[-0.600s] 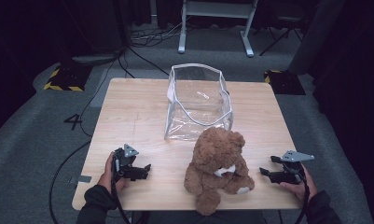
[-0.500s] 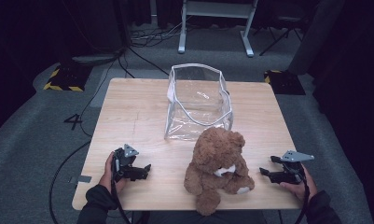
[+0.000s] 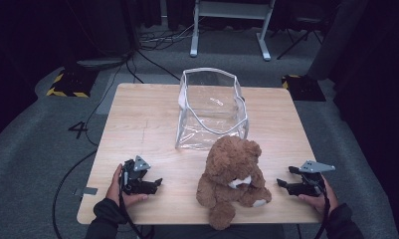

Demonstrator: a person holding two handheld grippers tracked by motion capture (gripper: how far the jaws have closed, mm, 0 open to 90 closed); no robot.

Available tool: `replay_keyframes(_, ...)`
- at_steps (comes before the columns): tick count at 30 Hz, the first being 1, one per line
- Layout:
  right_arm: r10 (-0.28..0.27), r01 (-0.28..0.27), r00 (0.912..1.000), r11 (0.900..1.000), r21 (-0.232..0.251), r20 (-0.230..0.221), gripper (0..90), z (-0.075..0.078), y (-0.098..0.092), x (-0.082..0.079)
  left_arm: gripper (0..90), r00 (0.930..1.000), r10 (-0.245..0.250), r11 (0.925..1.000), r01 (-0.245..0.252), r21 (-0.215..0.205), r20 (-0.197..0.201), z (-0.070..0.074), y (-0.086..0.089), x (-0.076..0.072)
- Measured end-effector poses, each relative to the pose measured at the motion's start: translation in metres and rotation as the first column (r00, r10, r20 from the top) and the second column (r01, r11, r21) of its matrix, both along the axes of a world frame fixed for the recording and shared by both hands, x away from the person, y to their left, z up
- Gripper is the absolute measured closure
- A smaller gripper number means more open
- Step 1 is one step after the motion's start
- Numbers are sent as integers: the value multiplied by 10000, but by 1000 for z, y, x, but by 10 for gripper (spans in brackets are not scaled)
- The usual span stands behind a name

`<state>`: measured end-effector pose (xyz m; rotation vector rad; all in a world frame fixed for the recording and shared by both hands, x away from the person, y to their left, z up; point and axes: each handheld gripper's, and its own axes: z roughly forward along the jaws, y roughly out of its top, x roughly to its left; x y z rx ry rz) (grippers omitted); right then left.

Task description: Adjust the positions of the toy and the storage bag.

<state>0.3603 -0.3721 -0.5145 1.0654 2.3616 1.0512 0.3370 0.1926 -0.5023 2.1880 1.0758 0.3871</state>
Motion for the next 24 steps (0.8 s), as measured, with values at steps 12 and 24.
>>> replay_keyframes(12,0,0,10000,10000,0,0,227,0,0,0,164,9972,-751,9972,751,-2,65,20,-19,-11)
replay_keyframes(24,3,-3,10000,10000,4,5,227,0,0,0,164,9865,-1555,9871,1572,-314,521,42,-48,-23)
